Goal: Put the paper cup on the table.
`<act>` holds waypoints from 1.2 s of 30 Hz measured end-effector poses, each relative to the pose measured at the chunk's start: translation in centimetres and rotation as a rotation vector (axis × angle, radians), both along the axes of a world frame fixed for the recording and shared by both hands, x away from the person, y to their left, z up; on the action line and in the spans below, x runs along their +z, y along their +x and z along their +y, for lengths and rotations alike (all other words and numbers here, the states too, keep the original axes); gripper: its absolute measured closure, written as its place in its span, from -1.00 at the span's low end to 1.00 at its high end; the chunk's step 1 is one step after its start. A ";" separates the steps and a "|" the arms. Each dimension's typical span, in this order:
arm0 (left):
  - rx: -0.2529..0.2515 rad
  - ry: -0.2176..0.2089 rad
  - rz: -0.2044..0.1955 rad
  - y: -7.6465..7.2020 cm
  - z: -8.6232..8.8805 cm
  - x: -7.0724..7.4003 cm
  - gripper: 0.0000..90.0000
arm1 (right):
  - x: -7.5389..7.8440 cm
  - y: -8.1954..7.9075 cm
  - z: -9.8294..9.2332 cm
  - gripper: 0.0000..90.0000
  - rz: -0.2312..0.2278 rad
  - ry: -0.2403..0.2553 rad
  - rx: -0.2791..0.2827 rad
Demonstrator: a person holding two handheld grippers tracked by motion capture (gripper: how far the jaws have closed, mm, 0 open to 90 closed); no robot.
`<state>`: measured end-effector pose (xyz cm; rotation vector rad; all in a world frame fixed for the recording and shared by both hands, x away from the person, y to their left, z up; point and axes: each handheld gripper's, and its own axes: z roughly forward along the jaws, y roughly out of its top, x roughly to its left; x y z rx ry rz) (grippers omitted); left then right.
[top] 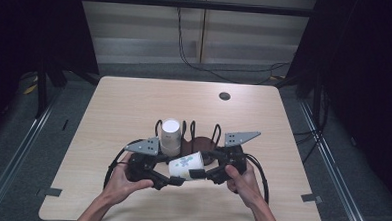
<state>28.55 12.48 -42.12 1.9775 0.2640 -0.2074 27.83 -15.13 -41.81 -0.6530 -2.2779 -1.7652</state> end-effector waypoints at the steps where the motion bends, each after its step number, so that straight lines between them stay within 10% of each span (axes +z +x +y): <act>1: 0.002 0.006 0.004 0.0 0.0 0.0 -0.26 | 0.0 0.0 0.0 -0.39 0.003 0.003 0.000; 18: 0.056 0.045 -0.002 0.2 0.2 0.0 -0.66 | 0.3 -0.1 -0.2 -0.35 -0.005 -0.008 -0.020; 36: 0.105 0.093 0.011 0.7 0.9 -0.5 -0.65 | 0.8 -0.1 -1.1 -0.34 -0.020 -0.048 -0.070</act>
